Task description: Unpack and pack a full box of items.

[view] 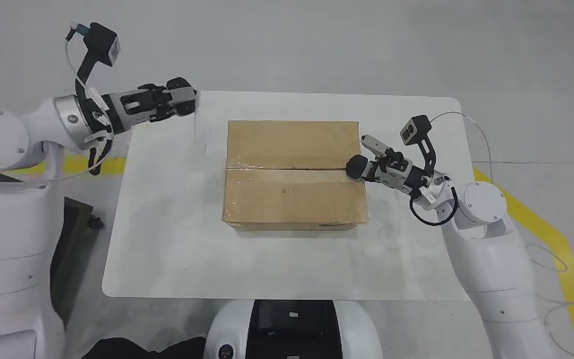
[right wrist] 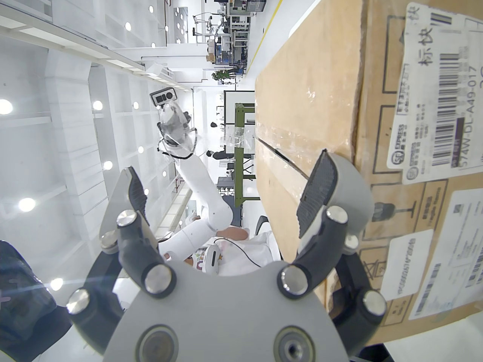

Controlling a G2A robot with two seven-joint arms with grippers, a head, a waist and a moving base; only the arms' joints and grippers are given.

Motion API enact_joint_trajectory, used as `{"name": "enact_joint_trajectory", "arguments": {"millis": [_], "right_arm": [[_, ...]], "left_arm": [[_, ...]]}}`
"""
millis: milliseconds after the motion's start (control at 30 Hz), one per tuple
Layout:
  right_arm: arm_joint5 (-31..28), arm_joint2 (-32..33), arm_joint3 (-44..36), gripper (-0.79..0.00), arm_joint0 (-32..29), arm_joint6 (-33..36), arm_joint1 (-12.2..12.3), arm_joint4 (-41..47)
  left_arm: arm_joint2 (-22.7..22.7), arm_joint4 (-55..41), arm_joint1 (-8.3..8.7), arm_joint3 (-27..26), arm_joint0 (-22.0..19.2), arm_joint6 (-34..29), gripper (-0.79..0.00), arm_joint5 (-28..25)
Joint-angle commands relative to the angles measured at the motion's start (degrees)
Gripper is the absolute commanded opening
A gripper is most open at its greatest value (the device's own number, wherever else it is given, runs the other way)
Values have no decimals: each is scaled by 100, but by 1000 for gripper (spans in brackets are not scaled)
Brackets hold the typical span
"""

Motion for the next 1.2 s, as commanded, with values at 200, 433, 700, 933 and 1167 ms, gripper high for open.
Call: {"name": "enact_joint_trajectory", "arguments": {"millis": [200,433,700,933,1167], "right_arm": [[0,0,0,0,0,0,0,0],[0,0,0,0,0,0,0,0],[0,0,0,0,0,0,0,0],[0,0,0,0,0,0,0,0],[0,0,0,0,0,0,0,0]], "left_arm": [[925,-174,-105,192,-615,176,-785,-109],[1832,12,-262,408,-1086,666,-785,-160],[2526,106,-414,930,-1526,741,-785,-90],[2867,191,-501,1392,-1838,499,0,-474],[2971,49,-571,1855,-2121,403,0,-714]]}}
